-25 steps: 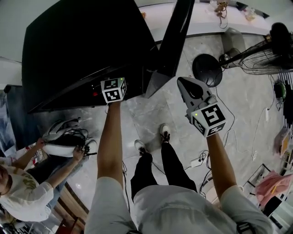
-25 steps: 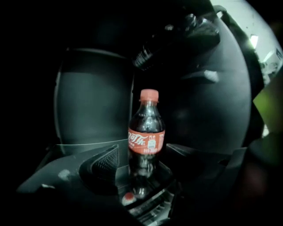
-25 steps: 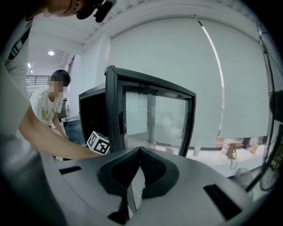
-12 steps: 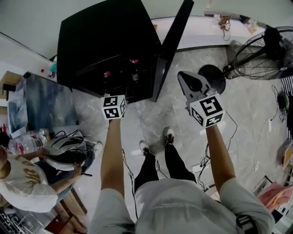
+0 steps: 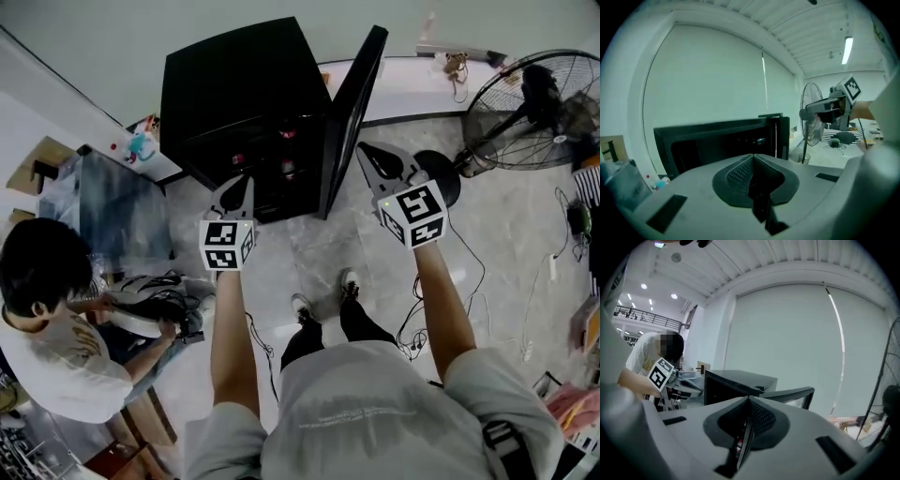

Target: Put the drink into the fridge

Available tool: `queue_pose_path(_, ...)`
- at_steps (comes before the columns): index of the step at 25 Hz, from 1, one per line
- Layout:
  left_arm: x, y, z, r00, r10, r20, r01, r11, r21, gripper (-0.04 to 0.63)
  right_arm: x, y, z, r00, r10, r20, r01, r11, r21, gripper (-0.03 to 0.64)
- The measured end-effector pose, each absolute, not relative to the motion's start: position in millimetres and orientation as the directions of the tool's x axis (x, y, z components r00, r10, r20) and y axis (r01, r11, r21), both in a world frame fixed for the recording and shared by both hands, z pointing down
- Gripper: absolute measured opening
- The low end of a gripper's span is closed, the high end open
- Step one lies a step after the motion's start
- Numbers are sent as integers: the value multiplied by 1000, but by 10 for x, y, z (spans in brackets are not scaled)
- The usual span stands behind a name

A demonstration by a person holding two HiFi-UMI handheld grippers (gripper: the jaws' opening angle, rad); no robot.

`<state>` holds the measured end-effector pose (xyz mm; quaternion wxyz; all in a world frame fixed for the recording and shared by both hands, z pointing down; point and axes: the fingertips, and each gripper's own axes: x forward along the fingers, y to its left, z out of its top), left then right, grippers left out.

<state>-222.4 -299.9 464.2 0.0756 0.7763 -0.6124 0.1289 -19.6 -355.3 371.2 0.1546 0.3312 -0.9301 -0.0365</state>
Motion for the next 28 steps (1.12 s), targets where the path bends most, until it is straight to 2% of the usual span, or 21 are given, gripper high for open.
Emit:
queue_pose_path(13,-2155,-2577,3367,209,-970,124,-963,-226,-150,12,-307,-3368,3024,-762,-617,195,-570,783,249,2)
queue_pose_path(28,-2030,-2377,2728,194,-980,41,-956,-198,-216,12,-554,-3117,2523,-823,-557,112,-507,809,296,2)
